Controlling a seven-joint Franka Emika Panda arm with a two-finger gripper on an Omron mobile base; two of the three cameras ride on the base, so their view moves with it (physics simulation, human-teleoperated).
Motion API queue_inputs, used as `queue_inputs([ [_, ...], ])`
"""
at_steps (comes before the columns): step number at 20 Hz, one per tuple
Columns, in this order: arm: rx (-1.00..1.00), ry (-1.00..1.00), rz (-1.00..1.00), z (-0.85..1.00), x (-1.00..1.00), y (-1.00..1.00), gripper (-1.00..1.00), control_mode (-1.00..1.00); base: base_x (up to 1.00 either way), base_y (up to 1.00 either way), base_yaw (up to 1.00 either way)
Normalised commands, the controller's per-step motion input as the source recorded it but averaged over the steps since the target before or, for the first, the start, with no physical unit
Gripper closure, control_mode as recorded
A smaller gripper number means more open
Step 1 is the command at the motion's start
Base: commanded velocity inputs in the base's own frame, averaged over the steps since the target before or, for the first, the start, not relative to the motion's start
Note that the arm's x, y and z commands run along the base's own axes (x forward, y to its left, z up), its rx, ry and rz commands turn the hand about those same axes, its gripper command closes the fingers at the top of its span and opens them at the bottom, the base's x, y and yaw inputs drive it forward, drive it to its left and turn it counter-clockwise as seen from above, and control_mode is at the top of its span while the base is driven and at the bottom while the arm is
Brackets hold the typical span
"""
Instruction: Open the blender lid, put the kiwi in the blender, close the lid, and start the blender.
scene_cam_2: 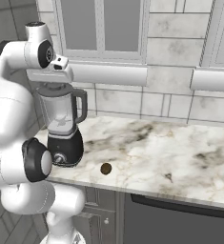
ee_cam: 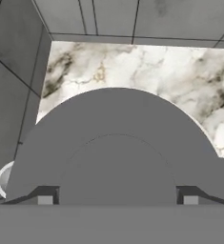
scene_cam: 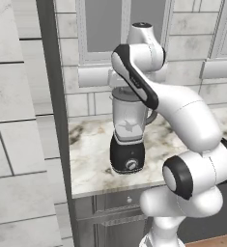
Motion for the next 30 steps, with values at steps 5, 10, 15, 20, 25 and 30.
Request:
queue_inputs([
  [5, 0.04, -0.09, 0.0, 0.65, -0.04, -0.05, 1.0, -1.0, 0.0, 0.0, 0.0],
  [10, 0.04, -0.2, 0.0, 0.9, -0.35, -0.45, 1.0, -1.0, 0.0, 0.0, 0.0],
  [15, 0.03, -0.04, -0.02, 0.13, -0.54, -0.84, 1.0, -1.0, 0.0, 0.0, 0.0],
  [20, 0.03, -0.01, -0.08, -0.39, -0.58, -1.0, 1.0, -1.0, 0.0, 0.0, 0.0],
  [25, 0.07, 0.0, -0.09, -0.53, -0.4, -1.0, 1.0, -1.0, 0.0, 0.0, 0.0],
  [30, 0.09, 0.08, -0.08, -0.74, -0.19, -1.0, 1.0, -1.0, 0.0, 0.0, 0.0],
])
